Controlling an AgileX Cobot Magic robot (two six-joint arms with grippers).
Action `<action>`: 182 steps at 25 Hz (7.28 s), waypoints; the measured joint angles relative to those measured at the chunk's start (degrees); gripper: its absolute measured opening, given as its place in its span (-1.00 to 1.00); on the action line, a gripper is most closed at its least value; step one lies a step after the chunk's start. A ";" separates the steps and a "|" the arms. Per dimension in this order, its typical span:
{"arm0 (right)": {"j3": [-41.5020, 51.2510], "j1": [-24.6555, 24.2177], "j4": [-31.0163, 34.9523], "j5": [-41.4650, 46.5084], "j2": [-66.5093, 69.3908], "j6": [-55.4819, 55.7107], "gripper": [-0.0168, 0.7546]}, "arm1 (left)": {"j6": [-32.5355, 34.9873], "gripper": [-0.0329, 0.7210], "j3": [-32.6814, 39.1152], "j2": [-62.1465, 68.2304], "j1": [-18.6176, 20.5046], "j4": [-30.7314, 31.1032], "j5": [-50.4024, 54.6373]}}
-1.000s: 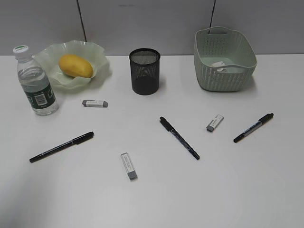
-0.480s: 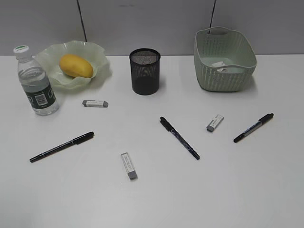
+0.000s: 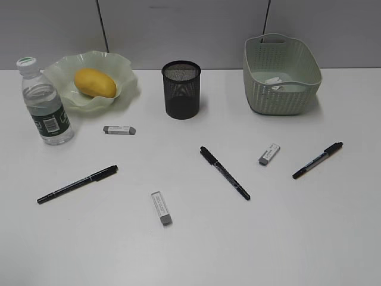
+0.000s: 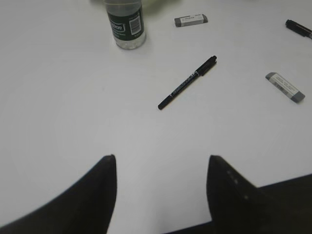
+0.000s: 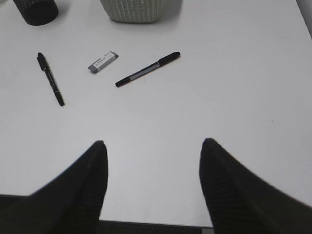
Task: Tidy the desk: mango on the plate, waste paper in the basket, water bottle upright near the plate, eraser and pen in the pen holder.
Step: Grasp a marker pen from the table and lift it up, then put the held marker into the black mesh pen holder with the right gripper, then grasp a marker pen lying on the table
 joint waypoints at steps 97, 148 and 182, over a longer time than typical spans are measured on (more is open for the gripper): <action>-62.11 10.55 -6.82 -38.13 96.73 20.36 -0.61 | 0.00 0.25 0.01 0.00 0.00 0.00 -0.04; -62.58 22.02 -15.50 -37.44 108.05 12.81 0.23 | 0.00 0.24 0.01 0.00 0.00 0.00 -0.04; -18.86 22.02 -1.24 -1.64 44.81 -0.03 0.19 | 0.00 0.24 0.01 0.00 0.00 -0.38 -0.04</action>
